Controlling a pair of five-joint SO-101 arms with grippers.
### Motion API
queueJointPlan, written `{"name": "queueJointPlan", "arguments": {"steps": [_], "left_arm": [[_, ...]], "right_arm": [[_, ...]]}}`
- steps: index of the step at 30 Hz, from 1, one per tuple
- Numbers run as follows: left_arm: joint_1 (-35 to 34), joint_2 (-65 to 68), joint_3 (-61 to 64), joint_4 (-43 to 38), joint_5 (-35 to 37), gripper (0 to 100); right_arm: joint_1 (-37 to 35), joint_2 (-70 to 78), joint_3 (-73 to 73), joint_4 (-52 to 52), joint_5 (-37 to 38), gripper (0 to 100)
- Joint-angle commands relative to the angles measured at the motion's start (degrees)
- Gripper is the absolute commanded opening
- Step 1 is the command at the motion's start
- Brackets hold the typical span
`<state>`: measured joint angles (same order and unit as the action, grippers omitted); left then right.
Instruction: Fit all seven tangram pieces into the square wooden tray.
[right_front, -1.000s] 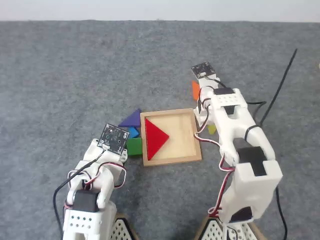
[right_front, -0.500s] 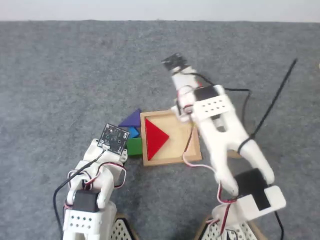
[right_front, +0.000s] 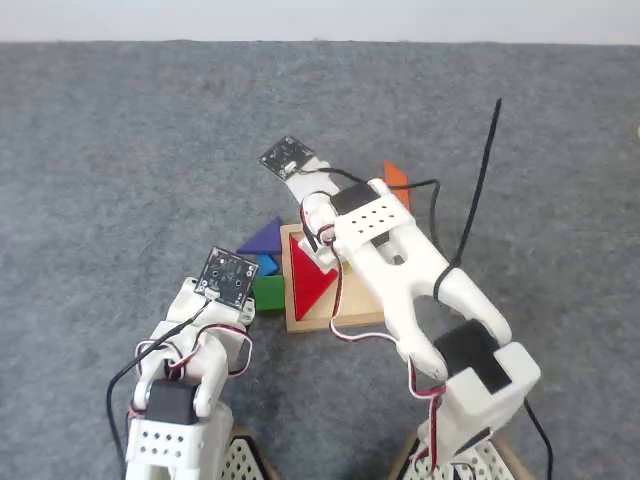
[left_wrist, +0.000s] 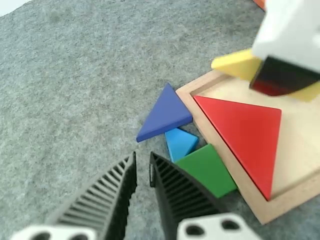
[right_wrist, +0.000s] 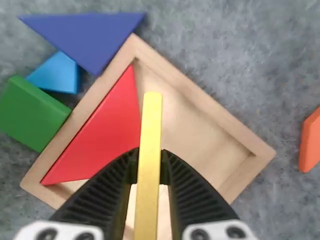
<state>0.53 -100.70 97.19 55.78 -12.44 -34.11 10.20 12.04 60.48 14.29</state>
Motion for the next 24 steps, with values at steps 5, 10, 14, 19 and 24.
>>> {"name": "queueJointPlan", "arguments": {"steps": [5,10,14,19,24], "left_arm": [[-0.18,-0.79,-0.48,0.35,0.44,5],[-0.18,-0.79,-0.48,0.35,0.44,5],[-0.18,-0.79,-0.48,0.35,0.44,5],[-0.18,-0.79,-0.48,0.35,0.44,5],[-0.18,-0.79,-0.48,0.35,0.44,5]], "right_arm": [[-0.48,0.13,-3.25,0.22,0.97,1.9],[-1.45,0.57,-3.43,-0.13,1.05,1.9],[-3.65,0.66,-3.34,-0.22,1.05,1.9],[-4.09,1.01,-3.16,-0.31,0.62,1.9],[-4.09,4.79,-3.52,-2.24,0.62,2.0]]}}
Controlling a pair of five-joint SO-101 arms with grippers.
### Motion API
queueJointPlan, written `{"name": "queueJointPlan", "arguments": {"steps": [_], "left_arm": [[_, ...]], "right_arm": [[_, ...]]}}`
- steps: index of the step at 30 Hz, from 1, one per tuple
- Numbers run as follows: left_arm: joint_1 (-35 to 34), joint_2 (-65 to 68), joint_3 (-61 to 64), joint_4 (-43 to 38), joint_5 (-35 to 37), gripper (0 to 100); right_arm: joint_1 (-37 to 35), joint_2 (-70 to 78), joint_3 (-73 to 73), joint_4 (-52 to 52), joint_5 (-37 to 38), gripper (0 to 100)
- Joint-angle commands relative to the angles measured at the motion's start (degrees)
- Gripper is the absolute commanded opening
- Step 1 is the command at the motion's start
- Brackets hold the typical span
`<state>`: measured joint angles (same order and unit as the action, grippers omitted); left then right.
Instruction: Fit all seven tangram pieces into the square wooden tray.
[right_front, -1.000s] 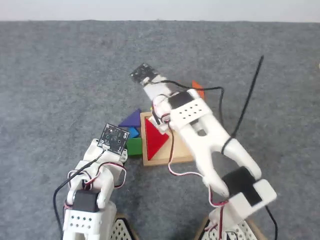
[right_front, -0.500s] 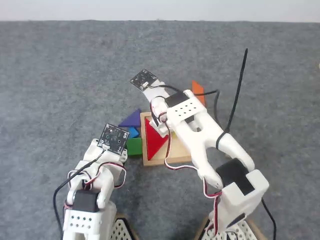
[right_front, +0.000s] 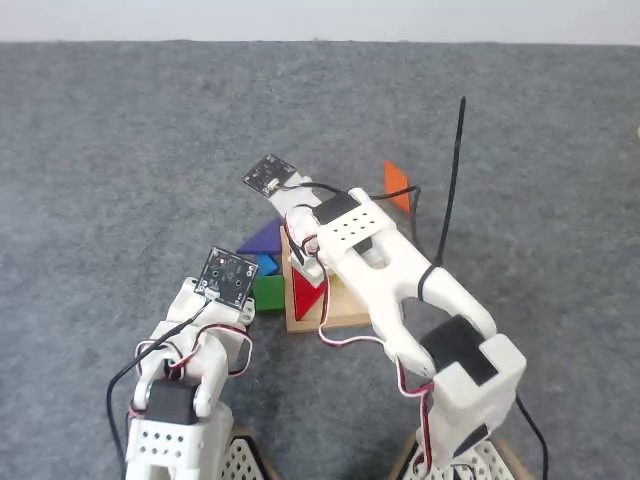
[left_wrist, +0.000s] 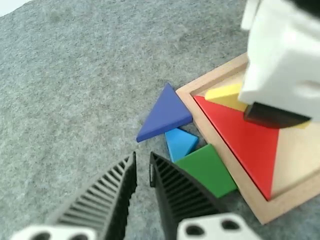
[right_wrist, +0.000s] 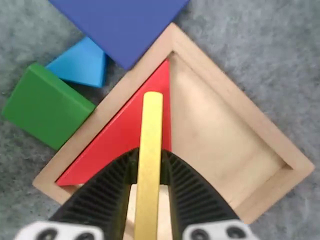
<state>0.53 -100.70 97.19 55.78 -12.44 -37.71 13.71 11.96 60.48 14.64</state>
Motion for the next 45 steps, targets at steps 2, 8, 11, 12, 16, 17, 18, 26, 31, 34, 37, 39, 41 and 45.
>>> {"name": "queueJointPlan", "arguments": {"steps": [2,8,11,12,16,17,18,26,31,34,37,39,41,45], "left_arm": [[-0.18,-0.79,-0.48,0.35,0.44,5],[-0.18,-0.79,-0.48,0.35,0.44,5],[-0.18,-0.79,-0.48,0.35,0.44,5],[-0.18,-0.79,-0.48,0.35,0.44,5],[-0.18,-0.79,-0.48,0.35,0.44,5],[-0.18,-0.79,-0.48,0.35,0.44,5],[-0.18,-0.79,-0.48,0.35,0.44,5],[-0.18,-0.79,-0.48,0.35,0.44,5],[-0.18,-0.79,-0.48,0.35,0.44,5],[-0.18,-0.79,-0.48,0.35,0.44,5],[-0.18,-0.79,-0.48,0.35,0.44,5],[-0.18,-0.79,-0.48,0.35,0.44,5],[-0.18,-0.79,-0.48,0.35,0.44,5],[-0.18,-0.79,-0.48,0.35,0.44,5]], "right_arm": [[-0.4,2.68,-3.43,-3.74,0.26,2.0],[0.92,3.3,-3.52,-4.0,0.44,9.2],[2.95,3.03,-4.4,-3.56,0.35,18.7],[3.56,2.86,-4.66,-3.21,0.62,21.7],[4.79,1.45,-4.66,-2.95,0.79,26.2],[4.97,1.19,-4.66,-3.03,0.79,26.2],[5.41,0.92,-4.66,-3.12,0.79,26.2],[8.57,-2.86,-4.48,-2.95,0.79,26.2],[10.15,-5.14,-4.22,-2.86,0.79,26.2],[12.7,-6.2,-4.31,-0.66,0.79,26.2],[16.92,-7.43,-3.52,3.21,0.26,25.4],[19.91,-8.57,-1.58,5.32,0.35,22.1],[22.55,-10.42,1.32,6.29,0.62,20.9],[24.48,-18.95,9.76,5.23,1.05,22.7]]}}
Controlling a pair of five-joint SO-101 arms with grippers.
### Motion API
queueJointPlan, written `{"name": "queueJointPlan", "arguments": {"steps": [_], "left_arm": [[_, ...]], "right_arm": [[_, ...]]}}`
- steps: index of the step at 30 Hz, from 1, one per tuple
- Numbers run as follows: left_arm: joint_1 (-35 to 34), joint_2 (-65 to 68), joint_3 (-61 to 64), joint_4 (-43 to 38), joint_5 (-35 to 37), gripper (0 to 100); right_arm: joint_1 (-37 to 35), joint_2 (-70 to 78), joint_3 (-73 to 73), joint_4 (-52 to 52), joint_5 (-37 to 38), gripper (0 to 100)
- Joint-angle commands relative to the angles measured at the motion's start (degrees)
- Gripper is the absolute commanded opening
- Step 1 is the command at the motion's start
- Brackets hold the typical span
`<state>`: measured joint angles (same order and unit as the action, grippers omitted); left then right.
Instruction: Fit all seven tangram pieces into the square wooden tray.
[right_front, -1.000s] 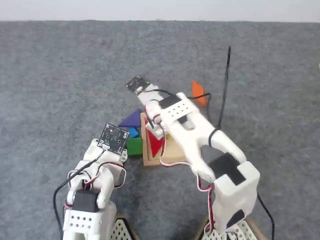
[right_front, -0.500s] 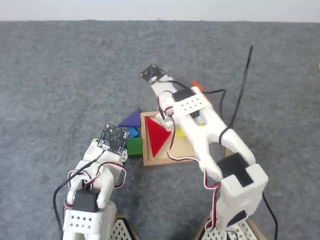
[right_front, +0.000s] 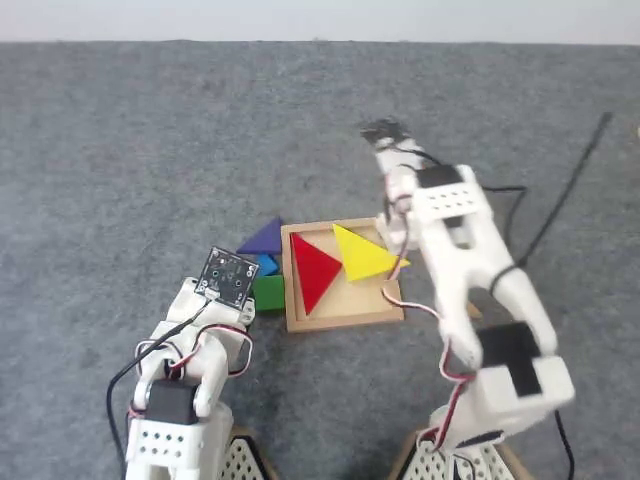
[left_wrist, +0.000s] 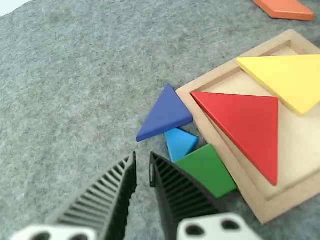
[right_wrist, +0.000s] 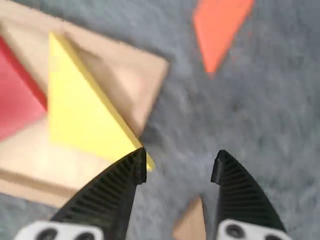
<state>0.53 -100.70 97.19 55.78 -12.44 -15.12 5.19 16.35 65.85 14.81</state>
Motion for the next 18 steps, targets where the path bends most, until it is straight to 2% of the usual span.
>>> {"name": "queueJointPlan", "arguments": {"steps": [1,4,7,18], "left_arm": [[-0.18,-0.79,-0.48,0.35,0.44,5],[-0.18,-0.79,-0.48,0.35,0.44,5],[-0.18,-0.79,-0.48,0.35,0.44,5],[-0.18,-0.79,-0.48,0.35,0.44,5]], "right_arm": [[1.19,-13.41,8.0,-0.4,1.58,22.8],[-2.68,-20.97,15.74,-1.89,2.64,22.9],[-3.65,-22.99,18.9,-3.65,2.2,22.8],[-0.31,-4.18,10.9,-4.79,2.73,22.6]]}}
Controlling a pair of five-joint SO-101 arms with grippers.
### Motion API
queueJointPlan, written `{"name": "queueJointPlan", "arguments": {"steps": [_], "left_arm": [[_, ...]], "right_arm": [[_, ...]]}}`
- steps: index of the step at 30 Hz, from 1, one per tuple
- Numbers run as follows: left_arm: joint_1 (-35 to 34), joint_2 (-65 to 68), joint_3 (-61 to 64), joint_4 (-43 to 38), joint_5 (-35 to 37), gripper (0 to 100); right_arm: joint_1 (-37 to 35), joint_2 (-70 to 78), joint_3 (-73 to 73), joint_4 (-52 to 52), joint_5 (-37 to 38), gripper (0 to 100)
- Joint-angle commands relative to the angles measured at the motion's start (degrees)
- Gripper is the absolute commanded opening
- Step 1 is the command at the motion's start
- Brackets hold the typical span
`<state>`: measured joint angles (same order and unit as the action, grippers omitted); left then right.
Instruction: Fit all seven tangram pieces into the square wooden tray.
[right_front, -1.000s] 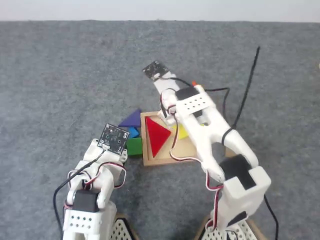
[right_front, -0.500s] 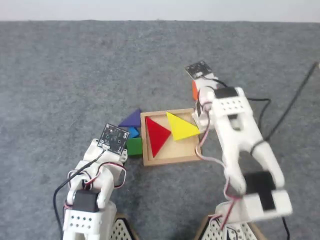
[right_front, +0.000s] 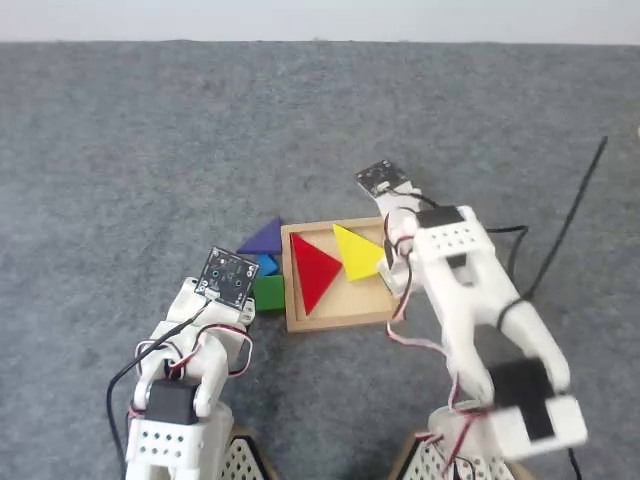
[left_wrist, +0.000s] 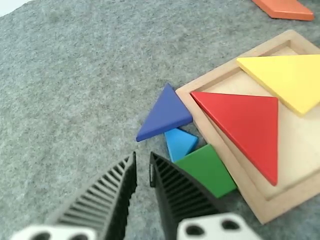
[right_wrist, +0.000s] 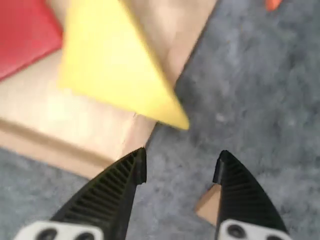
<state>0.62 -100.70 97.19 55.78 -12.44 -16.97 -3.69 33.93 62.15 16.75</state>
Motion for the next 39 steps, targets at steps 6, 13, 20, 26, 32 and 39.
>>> {"name": "queueJointPlan", "arguments": {"steps": [6,13,20,26,32,39], "left_arm": [[-0.26,-0.79,-0.48,0.35,0.44,5],[-0.26,-0.79,-0.48,0.35,0.44,5],[-0.26,-0.79,-0.48,0.35,0.44,5],[-0.26,-0.79,-0.48,0.35,0.44,5],[-0.26,-0.79,-0.48,0.35,0.44,5],[-0.26,-0.79,-0.48,0.35,0.44,5]], "right_arm": [[2.51,11.56,-15.12,-0.66,0.79,22.6],[2.15,15.6,-21.98,-0.57,0.79,22.6],[1.01,21.67,-27.87,-0.57,0.79,22.6],[-3.91,23.78,-30.24,-0.57,0.26,22.6],[-8.22,24.13,-32.26,-0.57,-2.02,22.6],[-11.82,24.31,-32.26,-0.04,-2.29,22.6]]}}
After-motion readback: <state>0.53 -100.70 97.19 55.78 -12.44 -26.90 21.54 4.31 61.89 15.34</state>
